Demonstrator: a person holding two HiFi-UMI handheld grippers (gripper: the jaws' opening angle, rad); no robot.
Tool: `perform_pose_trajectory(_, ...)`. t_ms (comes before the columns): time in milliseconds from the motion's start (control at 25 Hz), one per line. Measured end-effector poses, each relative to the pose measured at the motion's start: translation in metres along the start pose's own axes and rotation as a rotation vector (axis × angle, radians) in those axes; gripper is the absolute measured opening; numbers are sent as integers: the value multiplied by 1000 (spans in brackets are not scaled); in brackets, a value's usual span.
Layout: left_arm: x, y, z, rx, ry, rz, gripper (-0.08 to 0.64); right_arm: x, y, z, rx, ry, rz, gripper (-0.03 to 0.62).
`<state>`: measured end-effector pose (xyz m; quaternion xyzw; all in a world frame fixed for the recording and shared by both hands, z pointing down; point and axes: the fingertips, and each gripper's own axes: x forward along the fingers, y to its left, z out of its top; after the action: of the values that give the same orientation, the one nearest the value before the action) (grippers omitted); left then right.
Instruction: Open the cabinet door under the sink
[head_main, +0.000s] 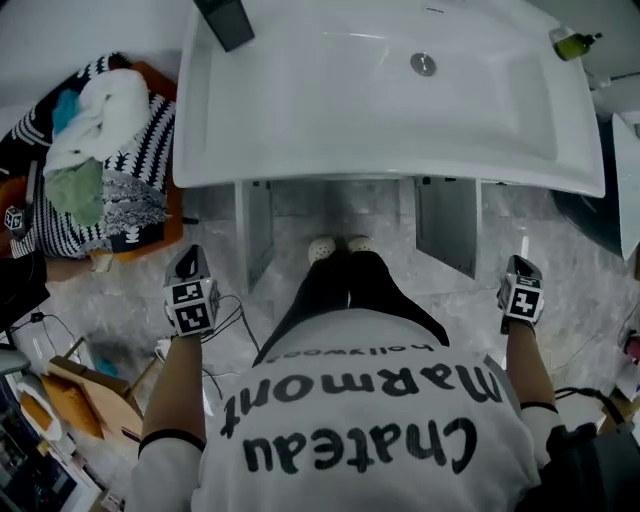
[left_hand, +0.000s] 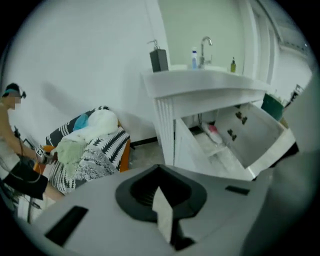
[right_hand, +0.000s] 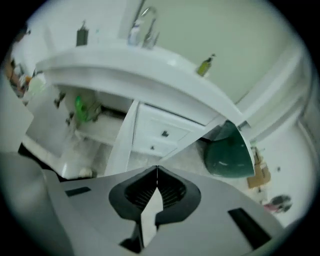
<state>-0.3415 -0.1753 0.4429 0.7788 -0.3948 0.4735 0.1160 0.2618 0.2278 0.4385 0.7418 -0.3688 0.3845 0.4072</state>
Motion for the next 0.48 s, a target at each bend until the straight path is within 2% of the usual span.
perform_pose_trajectory(80, -2, 9, 25, -119, -51, 10, 8, -19, -12, 27, 266, -208, -1, 12)
perform_pose_trajectory(160, -9, 9, 42, -270, -90, -8, 8, -40, -22, 45, 495, -364, 25, 12)
perform_pose_trajectory(240, -24, 1, 62, -401, -169, -69, 8, -62, -24, 59, 631, -450, 59, 12)
perform_pose_trajectory(280, -32, -4, 74, -434, -220, -97, 8, -72, -21, 68, 660, -477, 81, 12)
perform_pose_trajectory(360, -51, -16, 102, -446, -320, -134, 8, -91, -9, 92, 664, -538, 142, 12)
perform_pose_trajectory(480, -85, -44, 141, -456, -441, -223, 8, -133, 17, 135, 583, -682, 284, 11)
